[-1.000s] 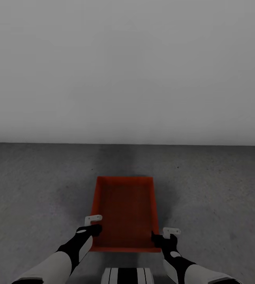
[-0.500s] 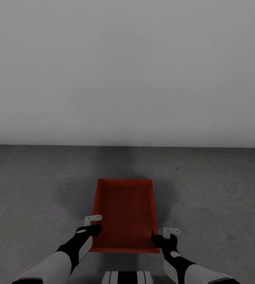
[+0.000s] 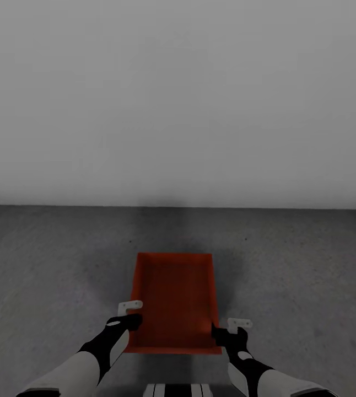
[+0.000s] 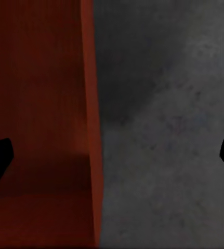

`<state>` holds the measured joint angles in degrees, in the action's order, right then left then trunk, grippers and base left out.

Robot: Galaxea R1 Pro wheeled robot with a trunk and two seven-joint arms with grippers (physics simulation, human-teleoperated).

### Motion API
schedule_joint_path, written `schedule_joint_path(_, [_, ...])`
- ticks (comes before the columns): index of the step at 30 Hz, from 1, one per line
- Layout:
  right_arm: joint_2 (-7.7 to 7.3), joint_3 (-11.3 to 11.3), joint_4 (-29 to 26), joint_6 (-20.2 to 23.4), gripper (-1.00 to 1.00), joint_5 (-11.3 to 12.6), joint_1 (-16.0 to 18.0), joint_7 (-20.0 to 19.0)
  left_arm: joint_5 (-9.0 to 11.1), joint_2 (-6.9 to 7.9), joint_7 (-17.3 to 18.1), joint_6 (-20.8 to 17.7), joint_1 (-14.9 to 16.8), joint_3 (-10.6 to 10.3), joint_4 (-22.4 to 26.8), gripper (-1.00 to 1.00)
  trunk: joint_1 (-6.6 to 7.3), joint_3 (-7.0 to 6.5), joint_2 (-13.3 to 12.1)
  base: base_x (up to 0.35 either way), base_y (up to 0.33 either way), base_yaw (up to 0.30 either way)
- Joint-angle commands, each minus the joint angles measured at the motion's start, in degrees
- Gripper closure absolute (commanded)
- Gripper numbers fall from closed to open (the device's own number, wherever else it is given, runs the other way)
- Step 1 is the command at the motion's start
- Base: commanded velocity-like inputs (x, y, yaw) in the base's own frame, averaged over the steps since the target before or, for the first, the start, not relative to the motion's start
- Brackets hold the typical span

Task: Move the two storage containers from the living room to the garage. In the garage, place one container on the floor and stack the other container on top of it (either order is fine).

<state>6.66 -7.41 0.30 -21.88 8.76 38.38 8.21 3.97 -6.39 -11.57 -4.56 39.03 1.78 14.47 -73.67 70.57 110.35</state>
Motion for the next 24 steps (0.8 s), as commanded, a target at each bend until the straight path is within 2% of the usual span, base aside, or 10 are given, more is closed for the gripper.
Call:
schedule_joint_path(1, [0.02, -0.50, 0.05, -0.18, -1.00, 0.55, 0.03, 0.14, 0.42, -0.03, -0.08, -0.28, -0.01, 0.16, 0.13, -1.00, 0.23, -0.16, -0.40, 0.000, 0.000, 0.000])
schedule_joint_path(24, [0.02, -0.50, 0.05, -0.18, -1.00, 0.56, 0.03, 0.14, 0.42, 0.03, 0.05, -0.28, -0.01, 0.07, 0.01, -1.00, 5.28, -4.28, -9.63, 0.000, 0.000, 0.000])
